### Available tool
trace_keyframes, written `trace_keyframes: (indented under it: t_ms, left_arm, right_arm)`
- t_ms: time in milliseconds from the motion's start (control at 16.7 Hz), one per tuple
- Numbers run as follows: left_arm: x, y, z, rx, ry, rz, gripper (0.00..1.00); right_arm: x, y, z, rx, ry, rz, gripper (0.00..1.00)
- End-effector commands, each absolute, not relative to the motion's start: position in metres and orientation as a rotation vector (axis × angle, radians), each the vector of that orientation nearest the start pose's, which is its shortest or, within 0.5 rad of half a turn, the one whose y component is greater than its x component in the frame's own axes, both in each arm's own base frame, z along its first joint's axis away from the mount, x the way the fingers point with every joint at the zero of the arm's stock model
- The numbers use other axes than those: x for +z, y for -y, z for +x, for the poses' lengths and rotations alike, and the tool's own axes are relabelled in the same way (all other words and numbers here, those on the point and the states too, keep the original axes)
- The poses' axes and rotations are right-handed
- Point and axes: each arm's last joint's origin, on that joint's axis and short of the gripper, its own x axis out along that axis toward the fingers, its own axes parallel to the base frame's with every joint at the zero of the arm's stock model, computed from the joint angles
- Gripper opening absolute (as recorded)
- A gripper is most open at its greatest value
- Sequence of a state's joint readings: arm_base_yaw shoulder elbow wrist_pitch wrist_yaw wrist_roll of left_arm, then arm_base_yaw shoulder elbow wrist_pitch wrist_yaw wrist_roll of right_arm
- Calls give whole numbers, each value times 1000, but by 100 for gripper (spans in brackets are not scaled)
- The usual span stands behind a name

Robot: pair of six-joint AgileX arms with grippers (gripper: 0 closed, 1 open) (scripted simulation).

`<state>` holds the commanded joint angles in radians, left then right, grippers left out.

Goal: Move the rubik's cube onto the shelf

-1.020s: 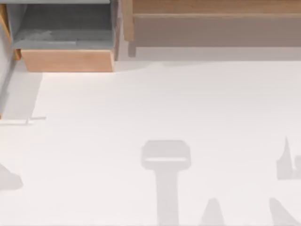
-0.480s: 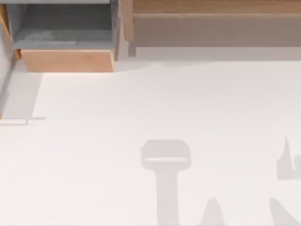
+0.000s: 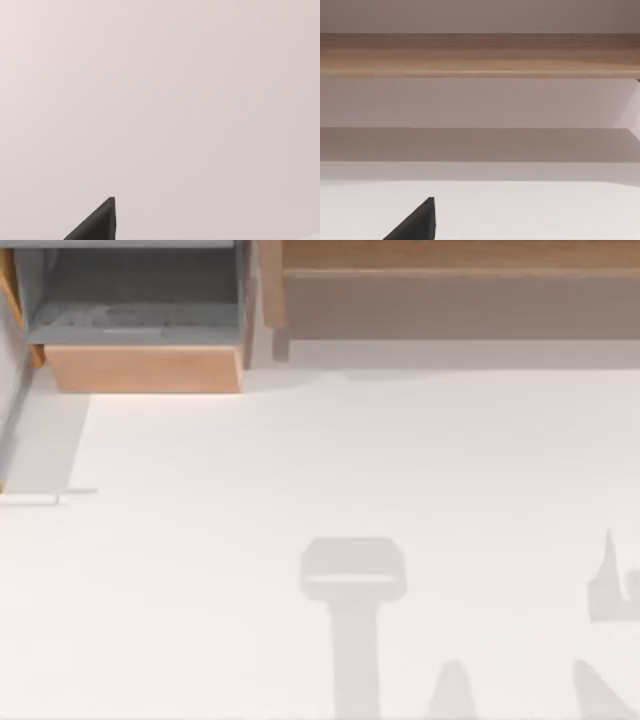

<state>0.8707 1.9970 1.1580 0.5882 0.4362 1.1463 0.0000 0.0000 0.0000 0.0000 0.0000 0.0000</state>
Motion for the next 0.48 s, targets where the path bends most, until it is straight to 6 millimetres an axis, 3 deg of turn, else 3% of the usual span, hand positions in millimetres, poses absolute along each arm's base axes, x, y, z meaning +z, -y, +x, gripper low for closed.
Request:
trace_keyframes:
  t_ms: [240,480]
  left_arm:
    - [215,-333,334,275,-541,661,100]
    - [242,-307,383,225,-703,372,100]
  right_arm:
    - [160,1,106,0,0,0,100]
    - [160,1,106,0,0,0,100]
